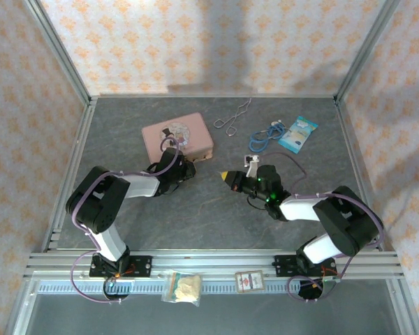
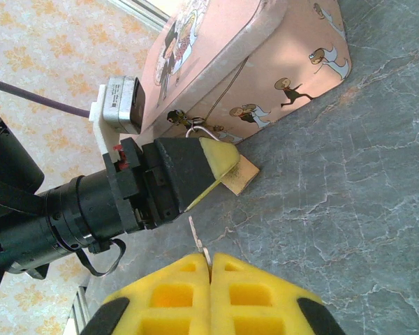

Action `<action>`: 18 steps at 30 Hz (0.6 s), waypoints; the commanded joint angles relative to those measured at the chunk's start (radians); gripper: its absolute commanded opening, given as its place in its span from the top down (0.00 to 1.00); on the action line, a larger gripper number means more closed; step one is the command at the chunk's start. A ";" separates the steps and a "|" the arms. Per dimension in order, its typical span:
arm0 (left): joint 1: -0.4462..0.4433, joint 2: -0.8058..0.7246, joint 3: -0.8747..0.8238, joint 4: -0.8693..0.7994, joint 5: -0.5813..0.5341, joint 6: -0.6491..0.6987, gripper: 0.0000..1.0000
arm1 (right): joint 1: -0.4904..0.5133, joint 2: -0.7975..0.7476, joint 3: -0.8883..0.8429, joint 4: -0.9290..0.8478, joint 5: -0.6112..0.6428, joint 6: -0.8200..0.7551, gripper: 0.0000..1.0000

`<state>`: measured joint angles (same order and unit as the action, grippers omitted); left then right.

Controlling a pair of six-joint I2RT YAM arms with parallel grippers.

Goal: Unlock the padlock with the key

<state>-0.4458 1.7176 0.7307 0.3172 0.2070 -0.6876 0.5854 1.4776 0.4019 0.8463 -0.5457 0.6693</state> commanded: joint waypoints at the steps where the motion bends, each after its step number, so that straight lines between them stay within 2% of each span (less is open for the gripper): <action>1: -0.021 0.043 0.027 -0.104 -0.088 0.014 0.73 | -0.004 0.003 0.029 0.027 -0.011 0.000 1.00; 5: -0.058 0.079 0.056 -0.082 -0.141 -0.026 0.61 | -0.004 -0.013 0.027 0.017 -0.004 -0.004 1.00; 10: -0.073 0.111 0.059 -0.029 -0.187 -0.079 0.60 | -0.004 -0.026 0.022 0.010 0.004 -0.009 1.00; 18: -0.072 0.115 0.063 -0.007 -0.165 -0.096 0.91 | -0.004 -0.037 0.004 0.002 0.018 -0.012 1.00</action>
<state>-0.5171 1.7985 0.7887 0.3252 0.0433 -0.7773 0.5854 1.4700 0.4076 0.8455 -0.5449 0.6685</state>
